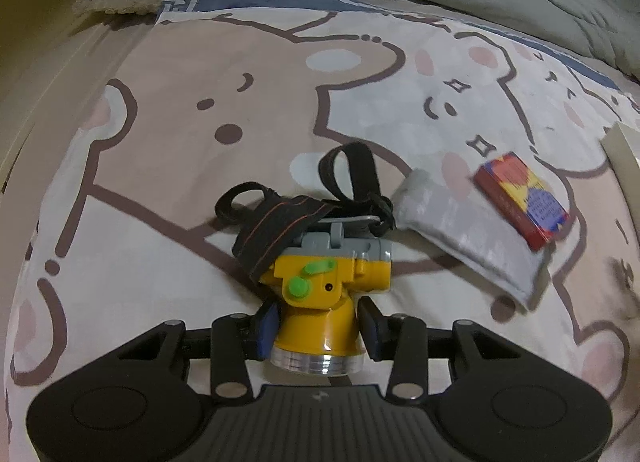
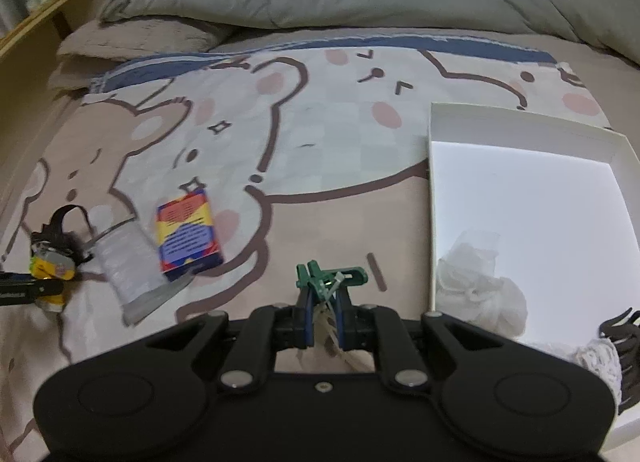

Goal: Organize objects
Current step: 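Grasp the yellow headlamp with the left gripper while the right grasps the green clothespins, then lift the headlamp and green clothespins with their white cord off the bed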

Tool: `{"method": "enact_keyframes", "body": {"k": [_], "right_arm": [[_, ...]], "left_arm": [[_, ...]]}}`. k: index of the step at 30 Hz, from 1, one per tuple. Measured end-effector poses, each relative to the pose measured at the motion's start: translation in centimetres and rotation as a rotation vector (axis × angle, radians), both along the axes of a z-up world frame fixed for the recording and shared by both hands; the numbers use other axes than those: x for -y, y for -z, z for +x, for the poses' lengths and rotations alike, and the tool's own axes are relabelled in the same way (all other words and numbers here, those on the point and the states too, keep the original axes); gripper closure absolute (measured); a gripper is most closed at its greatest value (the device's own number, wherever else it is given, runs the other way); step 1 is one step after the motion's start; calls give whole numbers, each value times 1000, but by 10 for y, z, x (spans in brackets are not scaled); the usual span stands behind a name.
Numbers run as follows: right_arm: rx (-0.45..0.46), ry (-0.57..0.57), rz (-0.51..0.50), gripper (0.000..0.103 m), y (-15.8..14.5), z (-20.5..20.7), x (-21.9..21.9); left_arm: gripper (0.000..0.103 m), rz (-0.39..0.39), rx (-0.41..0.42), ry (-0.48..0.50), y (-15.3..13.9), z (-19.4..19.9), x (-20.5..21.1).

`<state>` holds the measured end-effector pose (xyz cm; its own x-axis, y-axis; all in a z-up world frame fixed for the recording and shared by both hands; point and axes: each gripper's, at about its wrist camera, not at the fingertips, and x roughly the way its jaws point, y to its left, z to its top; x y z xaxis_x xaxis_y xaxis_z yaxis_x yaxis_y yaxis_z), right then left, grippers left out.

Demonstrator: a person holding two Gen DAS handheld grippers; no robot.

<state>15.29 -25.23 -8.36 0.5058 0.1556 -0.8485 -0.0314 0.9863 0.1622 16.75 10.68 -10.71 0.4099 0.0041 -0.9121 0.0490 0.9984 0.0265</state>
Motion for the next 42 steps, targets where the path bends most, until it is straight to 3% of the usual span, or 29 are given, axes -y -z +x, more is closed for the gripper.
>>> {"method": "enact_keyframes", "body": {"k": [5, 7, 12, 21, 24, 25, 30, 39, 42], "right_arm": [[-11, -49, 28, 91, -7, -15, -7], [-23, -79, 25, 91, -7, -20, -13], [-82, -157, 20, 91, 3, -27, -28], [-145, -234, -43, 90, 22, -29, -43], [-165, -236, -54, 81, 25, -28, -42], [-172, -232, -61, 78, 26, -27, -42], [-161, -236, -46, 77, 23, -26, -38], [-184, -292, -100, 73, 32, -27, -49], [-193, -308, -112, 68, 36, -26, -53]], "left_arm": [[61, -31, -1, 30, -5, -19, 7], [67, -28, -5, 59, -5, -27, 12], [69, -21, -13, 48, -4, -31, 15], [60, -60, -77, -19, 5, -20, 8], [59, -63, -99, -37, 8, -17, 7], [59, -57, -102, -33, 8, -16, 8], [59, 7, -125, 22, 18, -13, 19], [58, 34, -171, 39, 35, -2, 22], [58, 40, -171, 43, 36, 0, 23]]}}
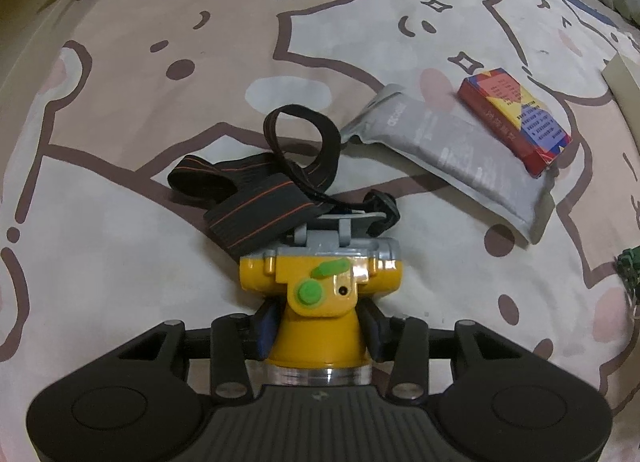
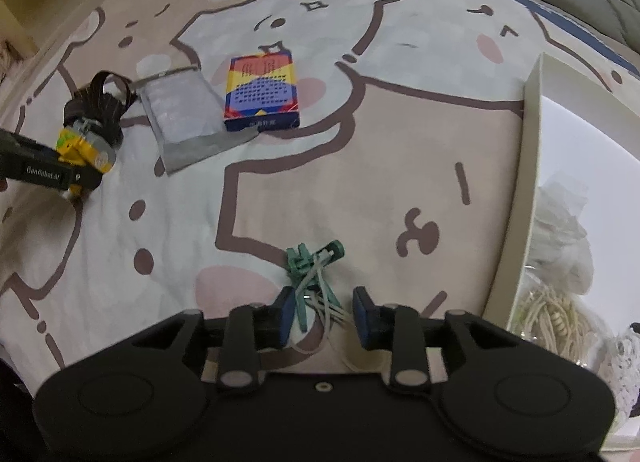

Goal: Organize objects
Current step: 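Lift the headlamp and green clothespins with their white cord off the bed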

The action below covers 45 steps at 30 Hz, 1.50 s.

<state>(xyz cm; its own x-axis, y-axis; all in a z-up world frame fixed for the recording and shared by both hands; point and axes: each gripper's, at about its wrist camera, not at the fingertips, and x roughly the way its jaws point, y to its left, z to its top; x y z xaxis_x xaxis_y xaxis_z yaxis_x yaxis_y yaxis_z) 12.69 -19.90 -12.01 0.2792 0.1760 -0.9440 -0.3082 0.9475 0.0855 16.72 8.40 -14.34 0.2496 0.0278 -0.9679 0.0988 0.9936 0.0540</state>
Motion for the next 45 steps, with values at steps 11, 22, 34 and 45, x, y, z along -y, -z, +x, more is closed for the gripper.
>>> {"method": "enact_keyframes", "body": {"k": [11, 22, 34, 45], "right_arm": [[-22, -27, -60, 72, 16, 4, -15], [202, 30, -53, 75, -17, 1, -10], [360, 140, 43, 99, -65, -4, 6], [182, 171, 62, 74, -39, 2, 5]], "left_arm": [[59, -1, 56, -9, -4, 1, 2], [59, -8, 272, -78, -57, -9, -1], [59, -92, 382, -55, -103, -27, 13], [59, -104, 418, -4, -112, -41, 24]]}}
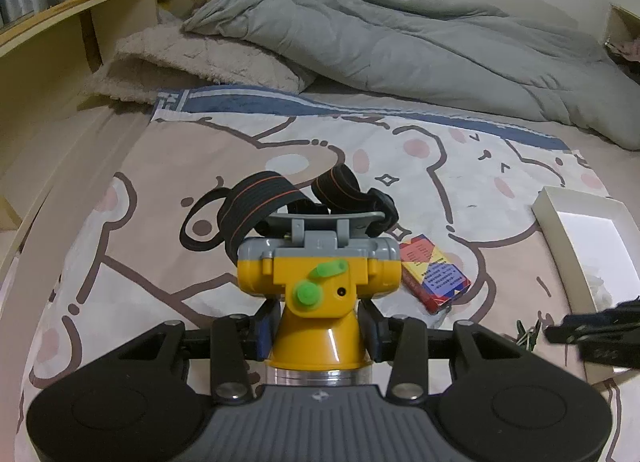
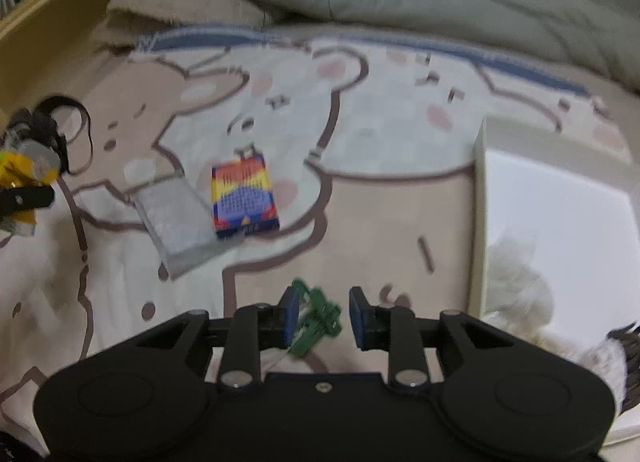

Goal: Organize objects
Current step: 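Lift the headlamp and green clothespins with their white cord off the bed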

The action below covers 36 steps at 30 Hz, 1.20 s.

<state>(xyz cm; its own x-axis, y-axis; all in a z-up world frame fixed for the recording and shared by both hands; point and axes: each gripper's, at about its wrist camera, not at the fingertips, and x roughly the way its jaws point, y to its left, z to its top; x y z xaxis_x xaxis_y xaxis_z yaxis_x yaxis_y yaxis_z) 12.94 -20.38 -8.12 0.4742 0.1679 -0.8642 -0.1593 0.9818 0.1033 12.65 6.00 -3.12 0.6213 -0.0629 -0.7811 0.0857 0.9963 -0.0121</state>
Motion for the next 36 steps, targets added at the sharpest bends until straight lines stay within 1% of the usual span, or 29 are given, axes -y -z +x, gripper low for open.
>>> {"method": "enact_keyframes", "body": {"k": [3, 6, 10, 15, 18, 19, 20, 21, 22, 23, 28, 36], "right_arm": [[-58, -1, -9, 71, 15, 4, -5], [-91, -16, -34, 71, 27, 10, -10], [-111, -28, -73, 71, 39, 16, -13], [-135, -45, -67, 71, 51, 23, -18], [-144, -50, -82, 69, 56, 26, -22], [-147, -51, -85, 70, 57, 27, -22], [-146, -51, -88, 72, 57, 28, -22], [-141, -51, -95, 74, 56, 28, -22], [-132, -48, -103, 77, 54, 28, -22], [-123, -47, -106, 78, 52, 28, -22], [-52, -42, -114, 81, 37, 24, -22], [98, -10, -101, 81, -5, 11, -25]], "left_arm": [[59, -3, 3, 11, -1, 1, 2], [59, -2, 2, 22, 0, 2, 3], [59, -4, -5, 27, 2, 4, 1], [59, -9, -13, 21, 4, 8, -2], [59, -8, -20, 19, 6, 9, -3], [59, -7, -21, 19, 6, 9, -4], [59, -6, -23, 18, 6, 10, -4], [59, -6, -23, 18, 6, 9, -4], [59, -6, -23, 17, 6, 9, -4], [59, -7, -22, 17, 5, 9, -4], [59, -13, -7, 17, 0, 4, -4], [59, -21, 22, 19, -10, -5, -3]]}}
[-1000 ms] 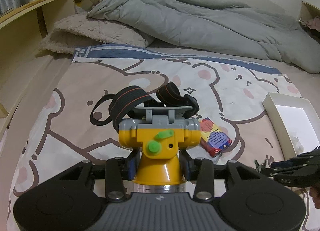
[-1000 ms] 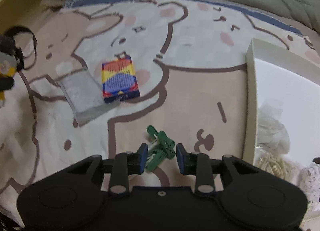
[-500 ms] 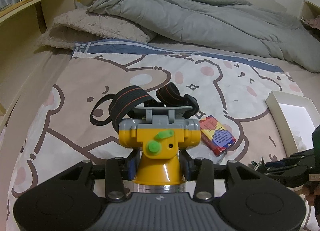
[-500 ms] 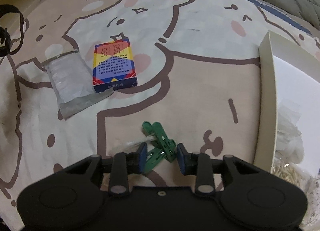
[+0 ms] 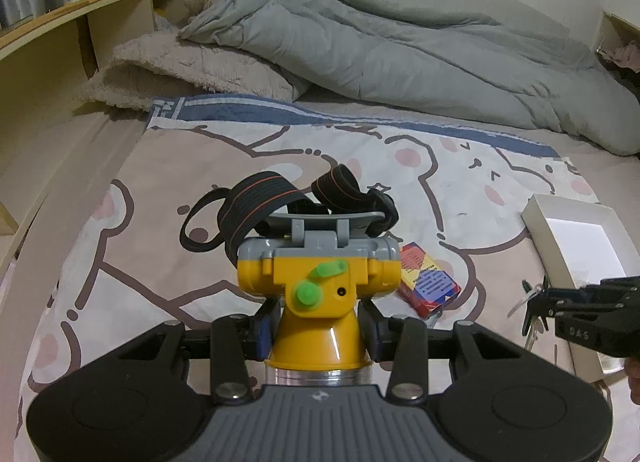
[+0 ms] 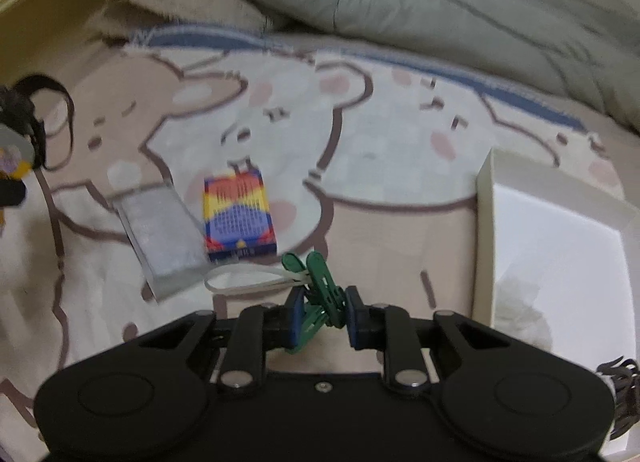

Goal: Organize objects
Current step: 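Lift the headlamp and green clothespins with their white cord off the bed, then carry the headlamp and clothespins over the white tray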

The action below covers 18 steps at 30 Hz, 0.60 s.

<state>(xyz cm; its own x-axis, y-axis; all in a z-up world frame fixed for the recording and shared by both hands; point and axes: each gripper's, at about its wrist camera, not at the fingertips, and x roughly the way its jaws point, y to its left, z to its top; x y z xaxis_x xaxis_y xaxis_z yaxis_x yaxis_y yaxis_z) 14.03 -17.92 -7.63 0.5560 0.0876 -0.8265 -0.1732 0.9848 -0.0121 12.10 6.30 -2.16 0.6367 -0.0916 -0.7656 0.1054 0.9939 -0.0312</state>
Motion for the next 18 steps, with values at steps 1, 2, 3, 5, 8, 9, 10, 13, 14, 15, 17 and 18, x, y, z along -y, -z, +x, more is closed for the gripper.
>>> {"method": "enact_keyframes", "body": {"k": [1, 2, 3, 5, 8, 9, 10, 13, 14, 15, 17, 18], "right_arm": [[16, -1, 0, 81, -5, -2, -1], [33, -2, 2, 81, -10, -4, -2], [47, -1, 7, 81, -14, -6, -3], [76, 1, 19, 81, -22, -10, -4], [120, 0, 33, 81, -34, -17, -7], [133, 1, 39, 81, -38, -19, -8], [146, 3, 46, 81, -42, -22, -8], [189, 5, 61, 81, -53, -29, -11], [201, 6, 67, 81, -56, -30, -12], [210, 6, 72, 81, -59, -32, -12], [222, -2, 83, 81, -64, -36, -14], [229, -1, 84, 81, -66, -37, -14]], "left_arm": [[59, 0, 4, 1, -1, -1, 0], [59, 0, 8, 3, -2, -2, 1], [59, -1, 11, 3, -4, -4, 1], [59, -1, 18, 5, -6, -6, 2], [59, 1, 29, 5, -9, -10, 3], [59, 2, 33, 6, -10, -12, 3], [59, 4, 38, 7, -11, -13, 3], [59, 4, 51, 4, -15, -17, 2], [59, 2, 54, 2, -16, -18, 2], [59, 0, 59, 0, -17, -20, 1], [59, -3, 69, -1, -20, -22, 1], [59, -5, 76, -3, -22, -24, 0]]}}
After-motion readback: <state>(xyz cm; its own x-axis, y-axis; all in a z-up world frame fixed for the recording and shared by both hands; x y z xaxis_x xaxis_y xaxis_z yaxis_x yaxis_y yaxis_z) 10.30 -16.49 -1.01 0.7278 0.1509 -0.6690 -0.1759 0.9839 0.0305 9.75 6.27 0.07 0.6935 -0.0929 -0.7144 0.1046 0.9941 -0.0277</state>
